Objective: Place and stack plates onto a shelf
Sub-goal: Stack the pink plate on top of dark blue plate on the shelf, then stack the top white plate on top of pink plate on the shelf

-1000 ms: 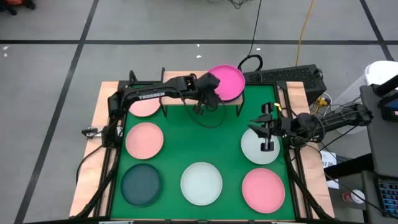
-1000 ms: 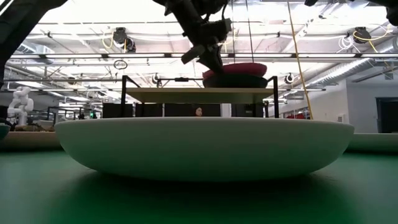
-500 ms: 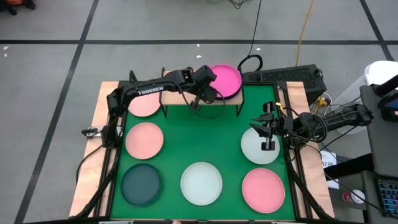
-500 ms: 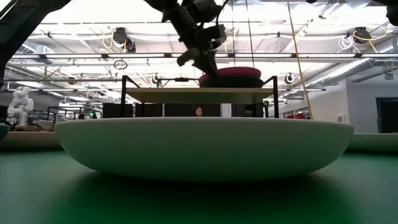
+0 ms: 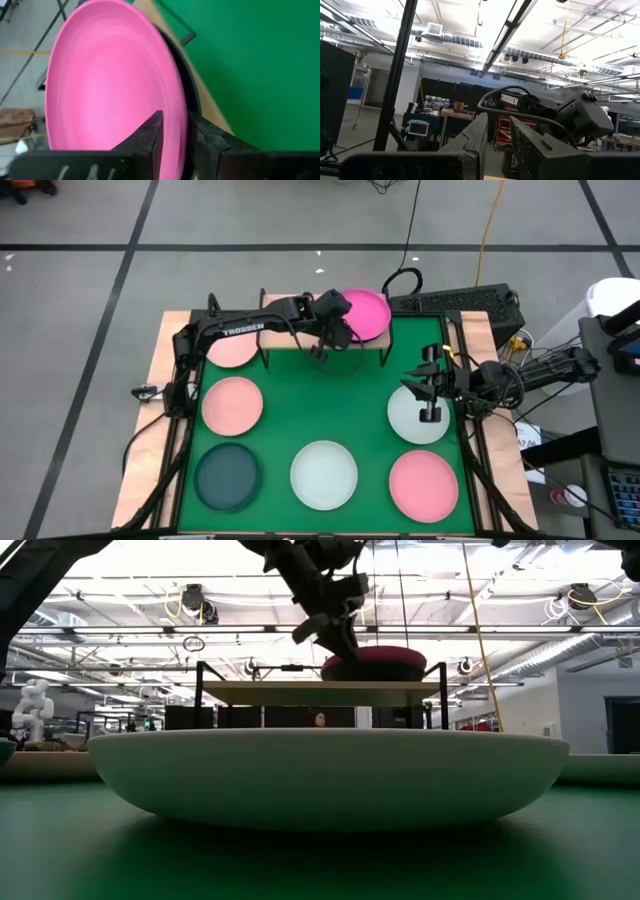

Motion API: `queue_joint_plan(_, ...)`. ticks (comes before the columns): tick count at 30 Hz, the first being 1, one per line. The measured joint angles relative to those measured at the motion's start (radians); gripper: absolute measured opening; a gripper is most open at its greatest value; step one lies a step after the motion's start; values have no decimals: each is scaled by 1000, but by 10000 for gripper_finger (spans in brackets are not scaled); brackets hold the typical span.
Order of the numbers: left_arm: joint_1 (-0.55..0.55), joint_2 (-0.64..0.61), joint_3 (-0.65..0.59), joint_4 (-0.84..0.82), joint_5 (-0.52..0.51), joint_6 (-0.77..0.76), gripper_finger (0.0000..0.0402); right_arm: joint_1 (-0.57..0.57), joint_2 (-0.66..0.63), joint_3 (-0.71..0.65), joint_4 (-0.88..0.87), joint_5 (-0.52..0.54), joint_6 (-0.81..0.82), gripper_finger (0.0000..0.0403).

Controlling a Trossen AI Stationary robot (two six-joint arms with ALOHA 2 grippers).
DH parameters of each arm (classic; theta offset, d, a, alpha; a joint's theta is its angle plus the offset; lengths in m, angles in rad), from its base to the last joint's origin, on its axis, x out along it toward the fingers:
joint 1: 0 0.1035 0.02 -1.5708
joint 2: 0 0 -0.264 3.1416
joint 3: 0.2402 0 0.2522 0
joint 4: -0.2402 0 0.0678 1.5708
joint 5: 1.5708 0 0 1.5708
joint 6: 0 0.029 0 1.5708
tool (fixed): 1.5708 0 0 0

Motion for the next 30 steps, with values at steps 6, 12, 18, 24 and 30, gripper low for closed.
queue_joint_plan(6, -1, 0, 0, -4, -48, -54, 98, 0, 0, 0, -3, 1, 0, 68)
queue_joint_plan(12, -16, 0, 0, -7, -96, -52, 154, 0, 0, 0, -3, 2, 0, 68)
queue_joint_plan(18, -33, -40, -2, 16, -101, -45, 189, 0, 0, 0, -9, 2, 0, 68)
queue_joint_plan(24, -46, -125, -2, 21, -101, -110, 191, 0, 0, 0, -14, 2, 0, 68)
queue_joint_plan(30, -56, -245, -2, -3, -48, -263, 191, 0, 0, 0, -19, 2, 0, 68)
